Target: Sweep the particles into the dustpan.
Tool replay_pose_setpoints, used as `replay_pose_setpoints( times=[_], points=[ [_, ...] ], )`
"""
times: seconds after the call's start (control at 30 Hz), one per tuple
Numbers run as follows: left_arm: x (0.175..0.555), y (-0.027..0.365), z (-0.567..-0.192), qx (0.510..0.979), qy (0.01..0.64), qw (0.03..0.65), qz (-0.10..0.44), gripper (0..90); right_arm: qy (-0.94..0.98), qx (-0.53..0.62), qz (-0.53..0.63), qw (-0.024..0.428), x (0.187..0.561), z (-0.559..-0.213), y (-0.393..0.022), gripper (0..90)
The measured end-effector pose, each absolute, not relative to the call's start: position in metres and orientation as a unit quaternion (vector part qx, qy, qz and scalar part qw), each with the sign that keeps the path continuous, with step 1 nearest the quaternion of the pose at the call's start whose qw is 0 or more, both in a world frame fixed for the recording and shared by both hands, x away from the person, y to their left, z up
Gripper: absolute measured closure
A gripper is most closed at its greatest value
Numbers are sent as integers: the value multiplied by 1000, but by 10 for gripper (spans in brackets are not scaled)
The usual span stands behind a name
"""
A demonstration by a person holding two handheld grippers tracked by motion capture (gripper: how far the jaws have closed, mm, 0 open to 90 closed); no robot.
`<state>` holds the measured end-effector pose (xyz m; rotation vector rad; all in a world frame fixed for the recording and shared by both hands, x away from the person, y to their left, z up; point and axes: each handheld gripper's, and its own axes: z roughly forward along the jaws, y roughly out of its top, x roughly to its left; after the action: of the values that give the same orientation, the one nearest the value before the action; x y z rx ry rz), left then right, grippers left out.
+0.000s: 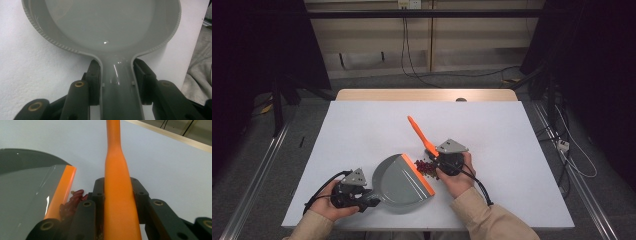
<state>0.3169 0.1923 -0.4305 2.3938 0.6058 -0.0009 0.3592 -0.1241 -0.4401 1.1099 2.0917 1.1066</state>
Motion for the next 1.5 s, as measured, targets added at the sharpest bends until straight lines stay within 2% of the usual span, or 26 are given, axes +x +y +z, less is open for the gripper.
replay_pose_setpoints(
  times=[1.5],
  points=[
    [316,176,-431,917,230,325,-9,623,747,436,443,236,345,-444,-94,700]
  ],
)
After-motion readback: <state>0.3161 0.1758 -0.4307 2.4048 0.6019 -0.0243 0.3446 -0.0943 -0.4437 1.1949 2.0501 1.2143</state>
